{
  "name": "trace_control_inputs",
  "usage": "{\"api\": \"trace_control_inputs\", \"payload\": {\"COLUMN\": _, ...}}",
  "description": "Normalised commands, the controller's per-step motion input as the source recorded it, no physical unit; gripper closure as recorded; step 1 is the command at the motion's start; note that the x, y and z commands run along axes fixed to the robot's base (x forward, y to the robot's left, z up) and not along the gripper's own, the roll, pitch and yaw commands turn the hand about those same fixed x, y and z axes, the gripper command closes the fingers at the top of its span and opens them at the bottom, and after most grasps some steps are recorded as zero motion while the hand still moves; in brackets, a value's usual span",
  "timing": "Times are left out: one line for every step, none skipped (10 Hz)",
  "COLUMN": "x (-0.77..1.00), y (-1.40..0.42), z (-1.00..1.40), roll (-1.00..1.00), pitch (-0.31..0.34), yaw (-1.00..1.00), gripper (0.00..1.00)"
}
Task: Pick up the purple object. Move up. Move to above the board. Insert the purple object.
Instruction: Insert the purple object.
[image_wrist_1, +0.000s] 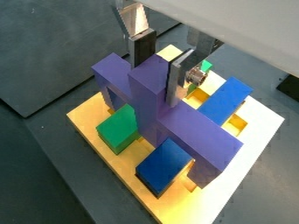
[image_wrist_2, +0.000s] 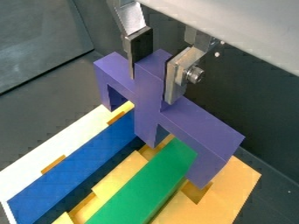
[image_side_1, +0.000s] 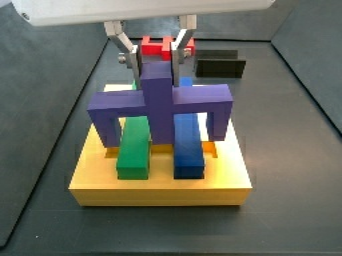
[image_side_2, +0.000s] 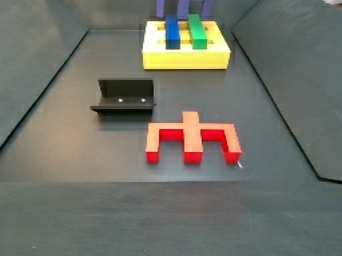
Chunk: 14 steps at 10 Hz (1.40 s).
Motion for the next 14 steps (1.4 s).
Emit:
{"api": "trace_control_inputs", "payload": {"x": 0.02, "y": 0.00, "z": -0.09, "roll": -0.02, "pitch": -0.034, "yaw": 0.02, "gripper": 1.00}}
{"api": "trace_control_inputs", "payload": {"x": 0.05, "y": -0.01, "z": -0.18, "roll": -0.06, "pitch": -0.080, "yaw": 0.00, "gripper": 1.00}}
{"api": "trace_control_inputs", "payload": {"x": 0.09, "y": -0.01, "z": -0.20, "roll": -0.06, "pitch": -0.084, "yaw": 0.00, "gripper": 1.00}}
{"api": "trace_control_inputs", "payload": {"x": 0.16, "y": -0.03, "z": -0.17, "roll": -0.06, "pitch": -0.077, "yaw": 0.00, "gripper": 1.00}}
{"api": "trace_control_inputs", "payload": {"x": 0.15, "y": -0.01, "z": -0.19, "roll": -0.06, "pitch": -0.077, "yaw": 0.00, "gripper": 1.00}}
{"api": "trace_control_inputs", "payload": {"x": 0.06, "y": 0.00, "z": -0.16, "roll": -0.03, "pitch": -0.054, "yaw": 0.00, "gripper": 1.00}}
{"api": "trace_control_inputs", "payload": {"x": 0.00, "y": 0.00, "z": -0.16, "roll": 0.00, "pitch": -0.046, "yaw": 0.00, "gripper": 1.00}}
{"api": "trace_control_inputs", "payload": {"x": -0.12, "y": 0.00, "z": -0.11, "roll": 0.00, "pitch": -0.036, "yaw": -0.01, "gripper": 1.00}}
{"api": "trace_control_inputs", "payload": {"x": -0.13, "y": 0.00, "z": -0.05, "roll": 0.00, "pitch": -0.017, "yaw": -0.01, "gripper": 1.00}}
{"api": "trace_control_inputs", "payload": {"x": -0.21, "y": 0.01, "z": 0.00, "roll": 0.00, "pitch": 0.000, "yaw": -0.08, "gripper": 1.00}}
{"api": "trace_control_inputs", "payload": {"x": -0.29, "y": 0.01, "z": 0.00, "roll": 0.00, "pitch": 0.000, "yaw": -0.12, "gripper": 1.00}}
{"api": "trace_control_inputs", "payload": {"x": -0.12, "y": 0.00, "z": 0.00, "roll": 0.00, "pitch": 0.000, "yaw": -0.03, "gripper": 1.00}}
{"api": "trace_control_inputs", "payload": {"x": 0.04, "y": -0.02, "z": 0.00, "roll": 0.00, "pitch": 0.000, "yaw": 0.00, "gripper": 1.00}}
{"api": "trace_control_inputs", "payload": {"x": 0.10, "y": -0.04, "z": -0.01, "roll": 0.00, "pitch": 0.000, "yaw": 0.00, "gripper": 1.00}}
